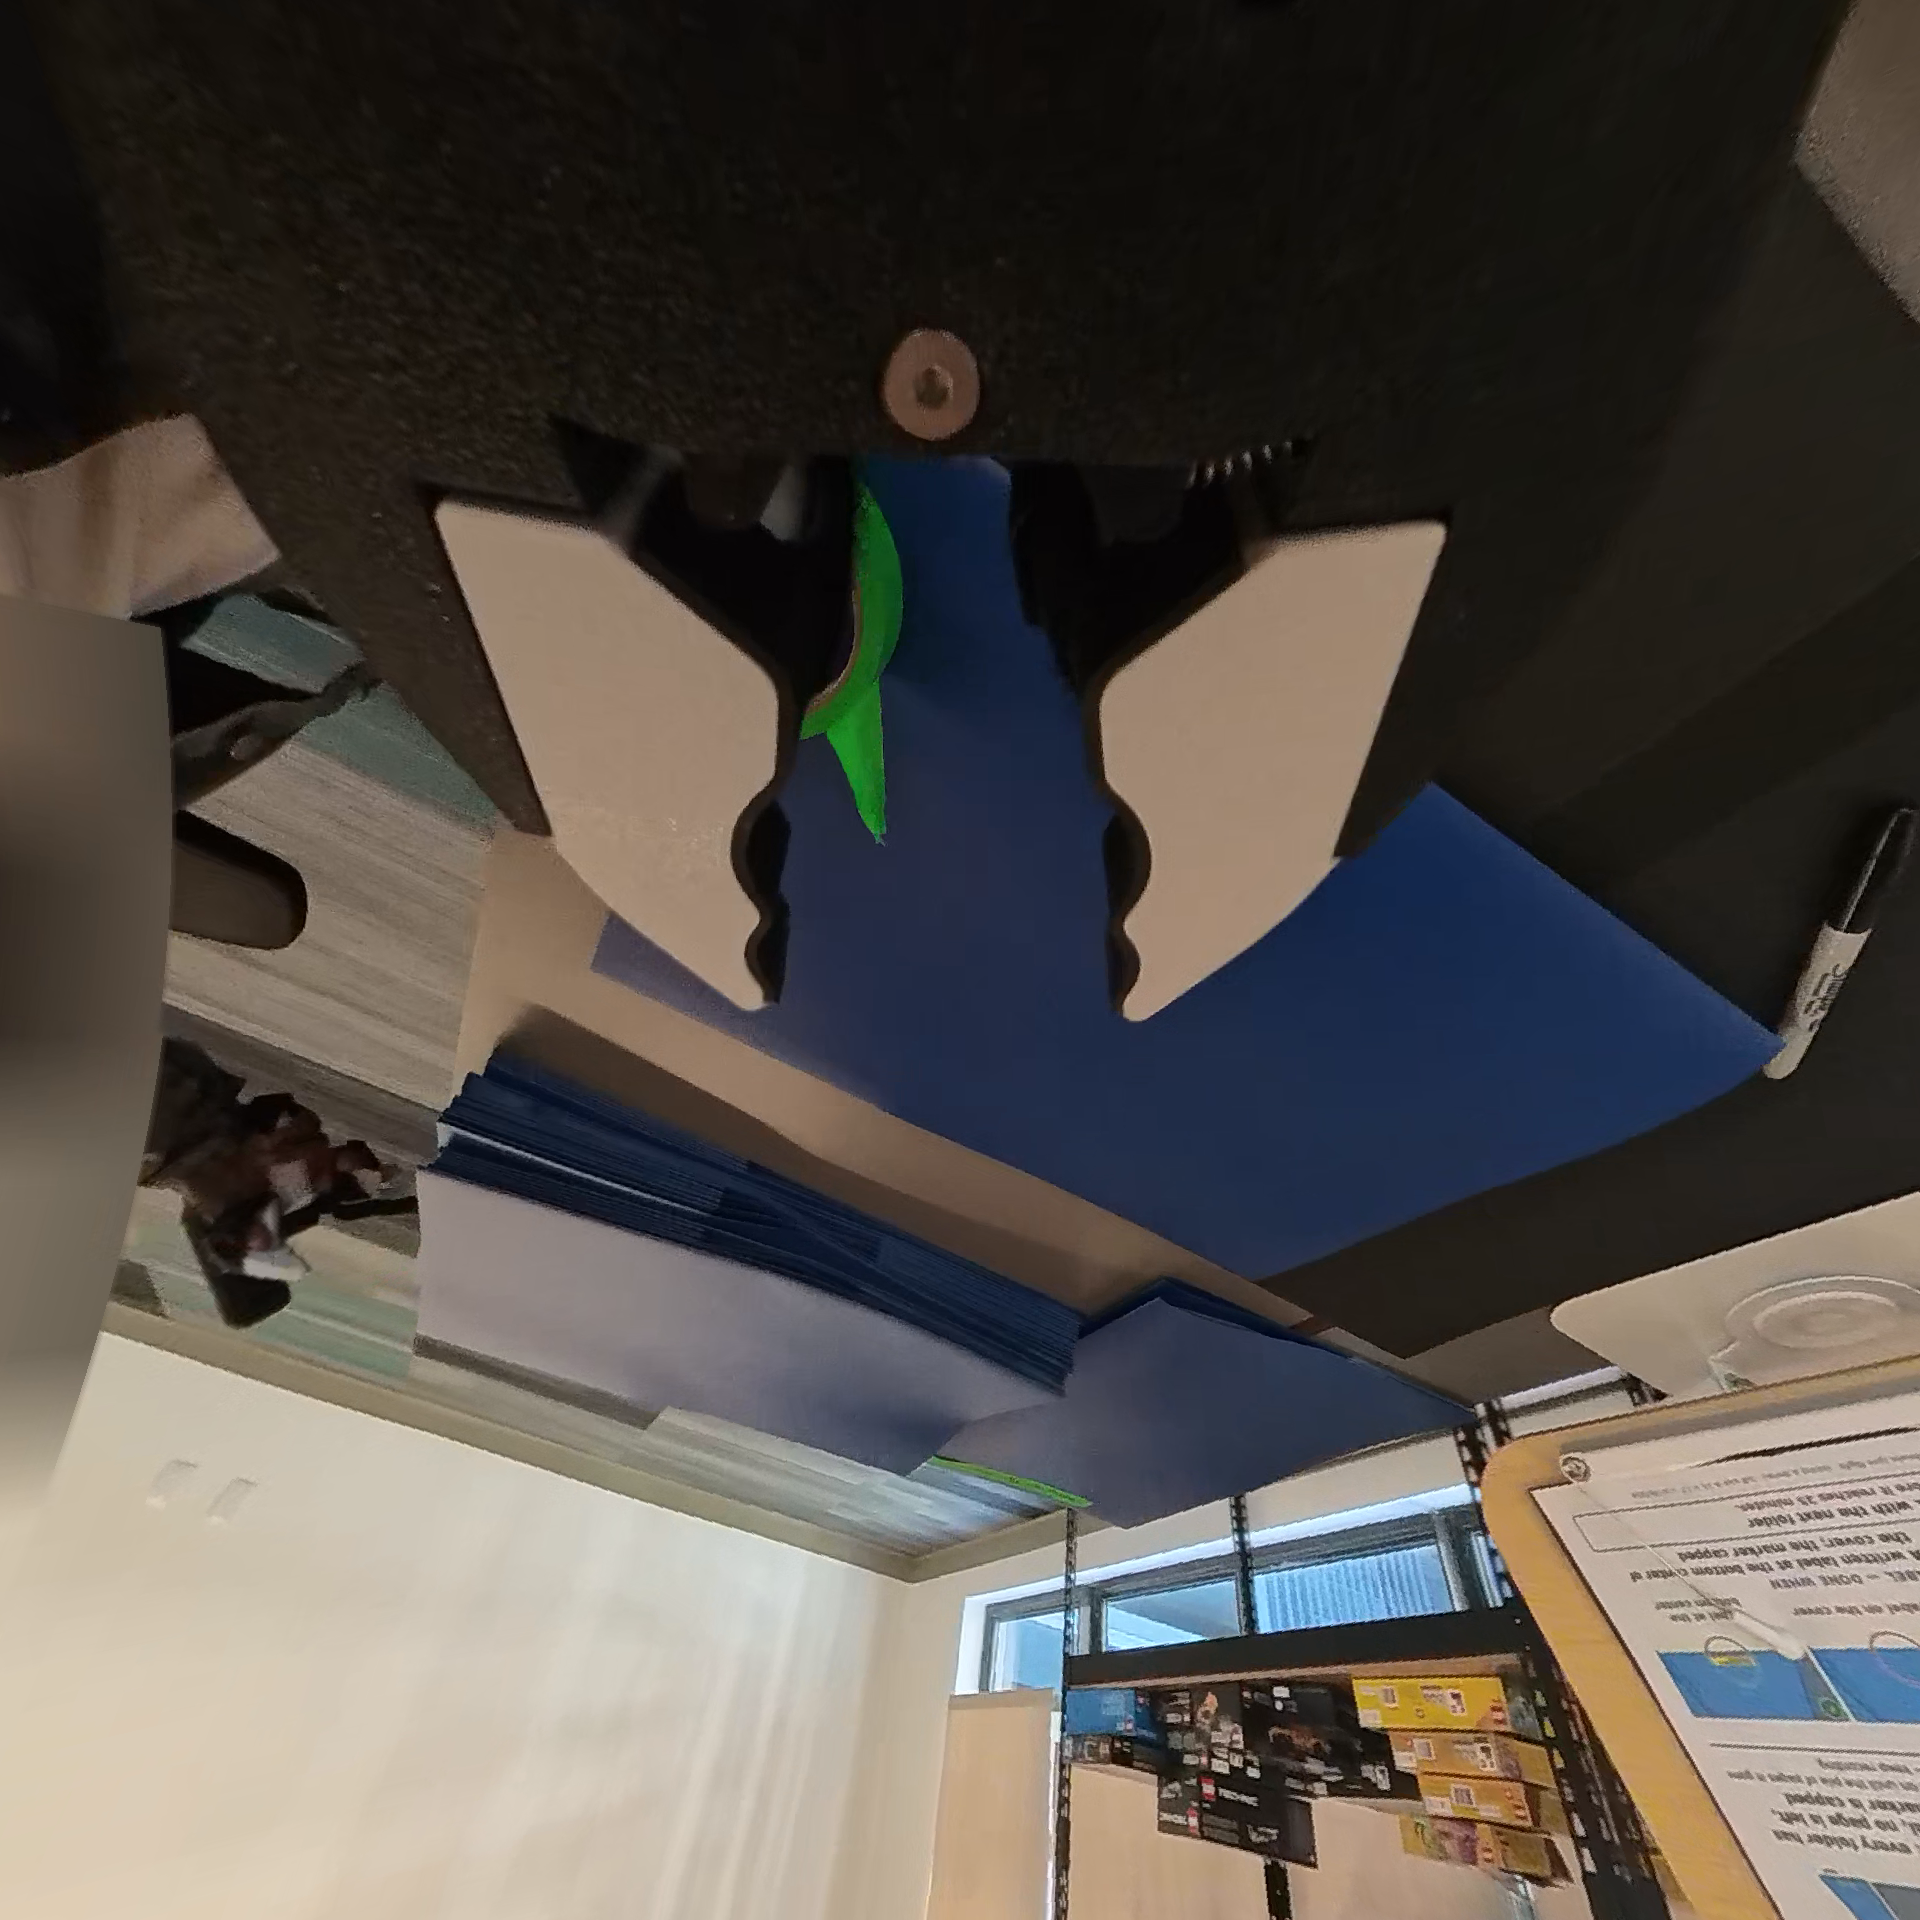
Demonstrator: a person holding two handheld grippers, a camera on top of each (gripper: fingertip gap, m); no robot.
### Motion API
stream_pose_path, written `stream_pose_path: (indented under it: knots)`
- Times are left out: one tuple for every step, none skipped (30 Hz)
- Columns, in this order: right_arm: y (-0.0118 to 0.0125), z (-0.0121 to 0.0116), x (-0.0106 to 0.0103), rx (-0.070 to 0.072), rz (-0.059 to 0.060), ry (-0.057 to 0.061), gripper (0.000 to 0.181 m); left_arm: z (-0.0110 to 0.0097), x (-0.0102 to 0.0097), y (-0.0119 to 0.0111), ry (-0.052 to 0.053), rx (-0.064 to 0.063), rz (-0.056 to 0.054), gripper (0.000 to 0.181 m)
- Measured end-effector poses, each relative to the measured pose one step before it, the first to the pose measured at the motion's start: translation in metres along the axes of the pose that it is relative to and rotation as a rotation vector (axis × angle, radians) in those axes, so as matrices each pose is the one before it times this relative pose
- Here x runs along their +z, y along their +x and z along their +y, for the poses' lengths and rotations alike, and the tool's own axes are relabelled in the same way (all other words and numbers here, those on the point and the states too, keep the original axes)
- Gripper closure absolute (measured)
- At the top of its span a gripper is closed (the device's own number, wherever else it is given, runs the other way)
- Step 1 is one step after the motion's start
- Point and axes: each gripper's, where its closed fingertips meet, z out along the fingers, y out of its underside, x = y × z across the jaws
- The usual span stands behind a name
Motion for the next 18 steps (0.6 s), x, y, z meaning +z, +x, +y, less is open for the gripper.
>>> stream_pose_path:
  knots:
    - [0.00334, -0.00553, 0.00368, -0.034, 0.0253, 0.0131, 0.048, 0.00077, -0.00189, -0.00064, -0.0003, 0.0057, -0.0087, 0.12]
    - [-0.00166, -0.00504, 0.00594, -0.0212, 0.0025, 0.0088, 0.048, 0.00061, -0.00152, -0.00092, 0.0031, -0.0026, -0.004, 0.121]
    - [0.00003, -0.00195, 0.00626, -0.0237, 0.0238, -0.0148, 0.042, 0.00048, -0.00117, -0.00106, 0.0046, -0.0104, -0.0002, 0.121]
    - [0.00248, 0.00116, 0.00388, -0.038, 0.0422, -0.0304, 0.039, 0.00033, -0.0006, -0.00106, 0.0065, -0.0143, 0.0016, 0.121]
    - [0.00089, 0.00114, 0.00173, -0.0246, 0.0245, -0.0178, 0.037, 0.00014, -0.0002, -0.00067, 0.0072, -0.013, 0.004, 0.121]
    - [-0.00008, -0.00033, 0.00067, -0.0047, 0.0104, 0.0052, 0.036, 0.00023, 0.0, -0.00029, 0.0058, -0.0084, 0.0041, 0.121]
    - [-0.00034, -0.00168, 0.00001, 0.0006, 0.0064, 0.0203, 0.035, 0.00039, 0.0004, -0.00028, 0.0034, -0.0031, 0.0029, 0.121]
    - [0.00009, -0.00535, -0.0017, -0.0155, 0.0152, 0.0381, 0.035, 0.00075, 0.00073, -0.00069, -0.0008, -0.0003, -0.0012, 0.121]
    - [0.00081, -0.01157, -0.00482, -0.0331, 0.0299, 0.0705, 0.036, 0.00074, 0.00103, -0.00069, -0.0042, 0.0007, -0.0004, 0.121]
    - [-0.00131, -0.01522, -0.00597, -0.0288, 0.0159, 0.0892, 0.039, 0.00029, 0.00107, 0.00013, -0.0028, 0.0001, 0.0041, 0.121]
    - [-0.0067, -0.01404, -0.00418, -0.0071, -0.027, 0.0739, 0.042, -0.00032, 0.00119, 0.00089, 0.0003, 0.0004, 0.0071, 0.121]
    - [-0.01131, -0.00904, -0.00118, 0.0124, -0.0634, 0.0367, 0.045, -0.00069, 0.00104, 0.00149, 0.0022, 0.0036, 0.0087, 0.121]
    - [-0.01116, -0.00456, 0.00151, 0.0171, -0.068, 0.0122, 0.047, -0.00071, 0.00093, 0.00127, 0.0022, 0.0065, 0.0062, 0.121]
    - [-0.00632, -0.00185, 0.00243, 0.017, -0.0423, 0.0051, 0.045, -0.00034, 0.00072, 0.00082, 0.0021, 0.0066, 0.0032, 0.121]
    - [-0.00266, 0.00118, 0.00169, 0.0244, -0.0313, 0.0003, 0.045, -0.00005, 0.00076, 0.00091, 0.0011, 0.0042, 0.0034, 0.121]
    - [0.00026, 0.00316, 0.0001, 0.0465, -0.0307, 0.0052, 0.044, 0.00044, 0.0006, 0.00101, 0.0001, 0.0017, 0.0054, 0.121]
    - [0.00461, 0.00401, -0.00154, 0.0648, -0.0154, 0.0145, 0.043, 0.00079, 0.00053, 0.00083, -0.0005, 0.0001, 0.0051, 0.121]
    - [0.00555, 0.00256, -0.00353, 0.0552, -0.0081, 0.0315, 0.043, 0.00121, 0.00007, 0.00047, -0.0015, -0.0017, 0.0024, 0.121]
